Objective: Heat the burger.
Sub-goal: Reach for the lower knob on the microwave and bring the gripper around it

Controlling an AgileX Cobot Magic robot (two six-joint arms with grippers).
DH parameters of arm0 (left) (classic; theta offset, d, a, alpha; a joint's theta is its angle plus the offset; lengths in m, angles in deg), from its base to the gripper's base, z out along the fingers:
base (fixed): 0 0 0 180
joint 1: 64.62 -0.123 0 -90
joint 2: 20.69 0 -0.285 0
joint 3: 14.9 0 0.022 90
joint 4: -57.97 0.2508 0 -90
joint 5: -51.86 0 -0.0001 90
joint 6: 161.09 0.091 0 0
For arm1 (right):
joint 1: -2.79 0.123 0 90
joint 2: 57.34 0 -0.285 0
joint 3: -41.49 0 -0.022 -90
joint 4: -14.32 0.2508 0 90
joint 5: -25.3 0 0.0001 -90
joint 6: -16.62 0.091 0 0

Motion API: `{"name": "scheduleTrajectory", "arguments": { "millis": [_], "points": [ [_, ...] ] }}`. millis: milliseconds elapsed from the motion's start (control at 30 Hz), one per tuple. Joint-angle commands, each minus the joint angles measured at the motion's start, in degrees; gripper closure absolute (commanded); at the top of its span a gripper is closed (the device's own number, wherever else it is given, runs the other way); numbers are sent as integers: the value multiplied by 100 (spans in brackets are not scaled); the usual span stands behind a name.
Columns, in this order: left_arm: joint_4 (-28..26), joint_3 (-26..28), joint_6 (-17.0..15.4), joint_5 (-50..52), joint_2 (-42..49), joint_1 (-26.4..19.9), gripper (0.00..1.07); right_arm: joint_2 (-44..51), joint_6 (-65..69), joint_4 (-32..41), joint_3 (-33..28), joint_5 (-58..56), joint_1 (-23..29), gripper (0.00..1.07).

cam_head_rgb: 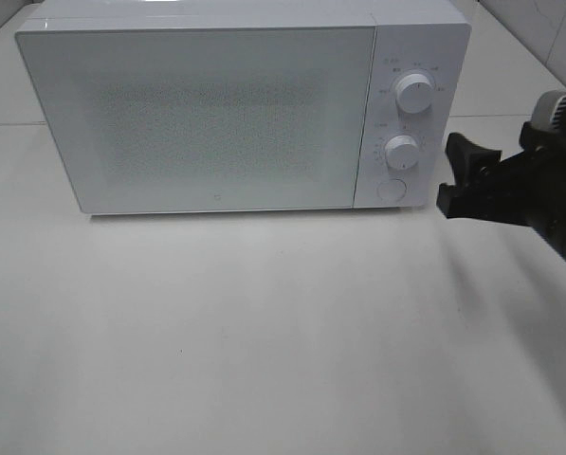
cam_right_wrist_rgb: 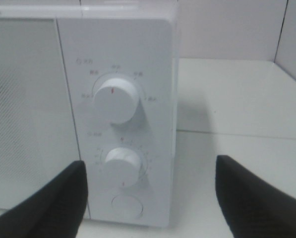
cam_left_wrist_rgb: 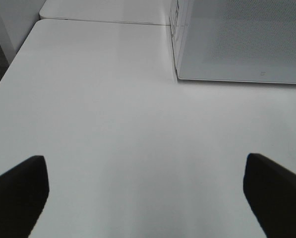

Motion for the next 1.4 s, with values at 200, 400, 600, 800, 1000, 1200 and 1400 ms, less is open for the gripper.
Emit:
{"name": "scheduleTrajectory", "arguments": {
  "millis": [200,400,600,800,1000,1200,1400],
  "points": [
    [0,6,-46,0,80,23,6,-682,80,521,223,974,384,35],
    [0,6,-46,0,80,23,6,-980,395,579,607,1008,418,35],
    [0,6,-46,0,80,23,6,-1272,384,584,900,968,418,35],
    [0,6,-46,0,80,23,6,-1707,401,602,1318,922,550,35],
    [0,6,-46,0,80,23,6,-1828,361,636,1518,905,550,35],
    [0,6,-46,0,80,23,6,-1828,183,762,1679,802,550,35],
    [0,6,-46,0,80,23,6,-2000,183,785,1851,796,539,35]
  ]
}}
